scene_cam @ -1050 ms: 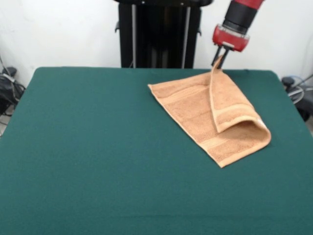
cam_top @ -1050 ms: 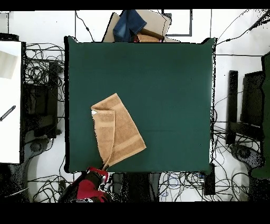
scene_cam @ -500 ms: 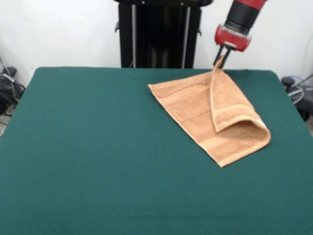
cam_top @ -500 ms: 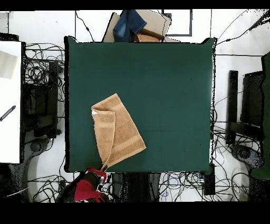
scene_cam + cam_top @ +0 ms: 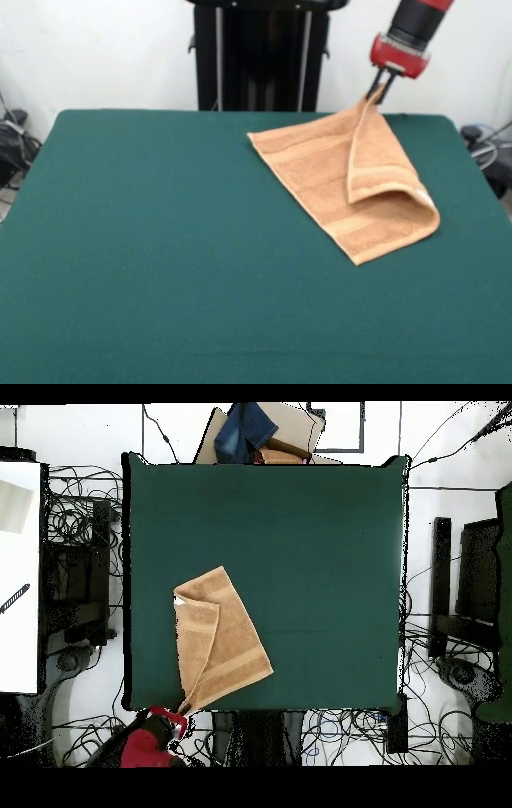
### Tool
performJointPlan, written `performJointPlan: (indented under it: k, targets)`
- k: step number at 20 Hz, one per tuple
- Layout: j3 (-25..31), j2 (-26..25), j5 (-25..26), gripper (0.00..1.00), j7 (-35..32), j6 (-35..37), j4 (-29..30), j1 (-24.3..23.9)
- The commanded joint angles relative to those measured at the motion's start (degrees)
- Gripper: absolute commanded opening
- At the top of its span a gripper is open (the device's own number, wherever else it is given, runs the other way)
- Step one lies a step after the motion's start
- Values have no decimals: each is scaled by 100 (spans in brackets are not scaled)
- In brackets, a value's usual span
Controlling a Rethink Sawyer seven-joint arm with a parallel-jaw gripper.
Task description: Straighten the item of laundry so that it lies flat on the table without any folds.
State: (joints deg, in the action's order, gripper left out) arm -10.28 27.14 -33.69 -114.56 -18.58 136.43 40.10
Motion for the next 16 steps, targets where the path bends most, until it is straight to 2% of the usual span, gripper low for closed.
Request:
performJointPlan:
  k: [1,5,8,12,16]
  targets:
    - [-9,-77,-1028,0,-1040,865,-758,630]
    - [-100,-234,-1034,0,-807,770,-914,761]
    - [61,-319,-870,0,-987,463,-899,579]
    - [-235,-567,-1836,0,-1459,190,-813,1156]
    - [-154,-851,-2129,0,-1585,-166,-912,1210]
